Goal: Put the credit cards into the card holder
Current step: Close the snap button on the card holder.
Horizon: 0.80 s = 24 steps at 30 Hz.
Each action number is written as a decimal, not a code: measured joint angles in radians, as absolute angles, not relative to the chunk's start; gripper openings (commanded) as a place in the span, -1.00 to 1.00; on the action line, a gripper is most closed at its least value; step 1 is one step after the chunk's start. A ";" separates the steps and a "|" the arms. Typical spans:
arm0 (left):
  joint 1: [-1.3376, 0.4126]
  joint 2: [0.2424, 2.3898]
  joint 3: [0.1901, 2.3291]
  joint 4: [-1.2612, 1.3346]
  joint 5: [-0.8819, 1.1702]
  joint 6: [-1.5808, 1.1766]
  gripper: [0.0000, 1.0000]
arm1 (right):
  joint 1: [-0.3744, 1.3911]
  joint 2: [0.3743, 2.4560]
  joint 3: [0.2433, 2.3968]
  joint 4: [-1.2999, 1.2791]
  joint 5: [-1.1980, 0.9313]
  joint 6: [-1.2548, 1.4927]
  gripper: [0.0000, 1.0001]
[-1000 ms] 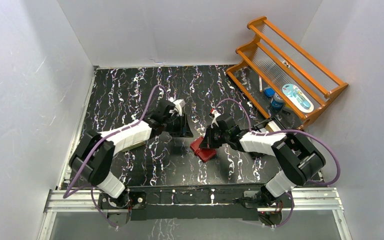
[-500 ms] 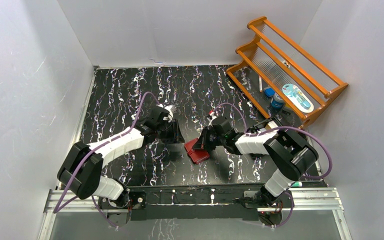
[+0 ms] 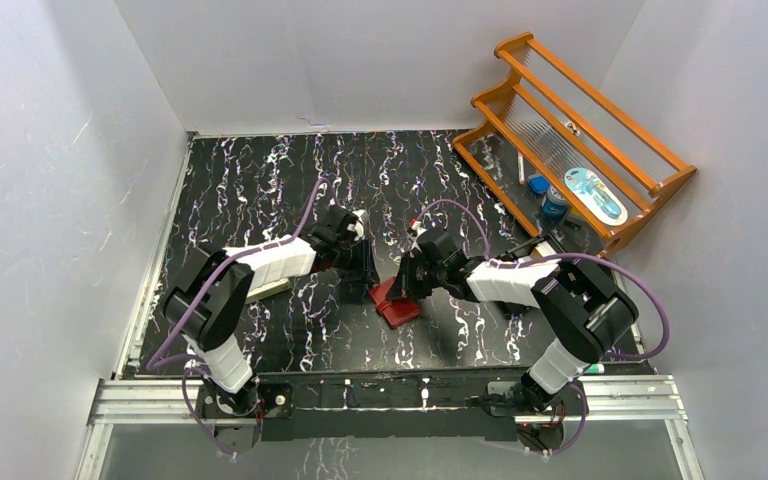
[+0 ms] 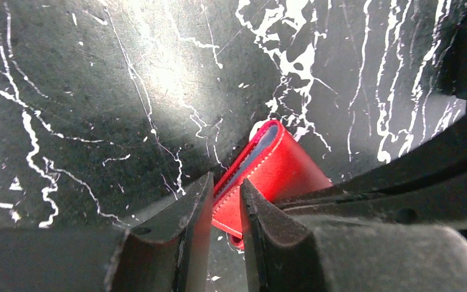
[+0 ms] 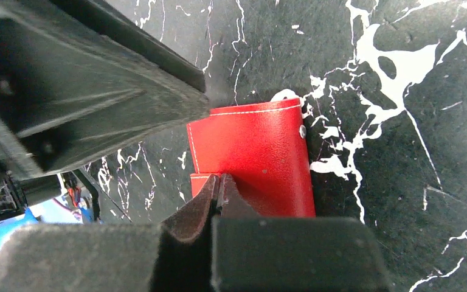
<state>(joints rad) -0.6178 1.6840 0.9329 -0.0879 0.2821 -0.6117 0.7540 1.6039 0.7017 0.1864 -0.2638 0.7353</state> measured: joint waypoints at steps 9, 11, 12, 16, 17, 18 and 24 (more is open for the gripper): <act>-0.612 1.747 0.940 -0.067 0.331 -0.580 -0.60 | 0.755 1.597 0.730 0.129 -0.271 0.642 -1.00; -0.612 1.750 0.940 -0.063 0.333 -0.574 -0.61 | 0.755 1.588 0.735 0.108 -0.267 0.622 -1.00; -0.612 1.753 0.940 -0.060 0.335 -0.572 -0.61 | 0.755 1.582 0.737 0.094 -0.263 0.612 -1.00; -0.612 1.754 0.940 -0.057 0.339 -0.564 -0.61 | 0.755 1.569 0.745 0.059 -0.254 0.586 -1.00; -0.612 1.756 0.941 -0.057 0.341 -0.561 -0.61 | 0.755 1.568 0.746 0.055 -0.252 0.581 -1.00; -0.612 1.758 0.943 -0.057 0.343 -0.560 -0.60 | 0.755 1.568 0.746 0.053 -0.251 0.577 -1.00; -0.612 1.760 0.945 -0.057 0.347 -0.550 -0.61 | 0.755 1.568 0.745 0.053 -0.239 0.572 -1.00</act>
<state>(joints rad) -0.6125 1.7599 0.9451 -0.0570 0.3470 -0.5503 0.7547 1.5681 0.7448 0.0528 -0.2386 0.5716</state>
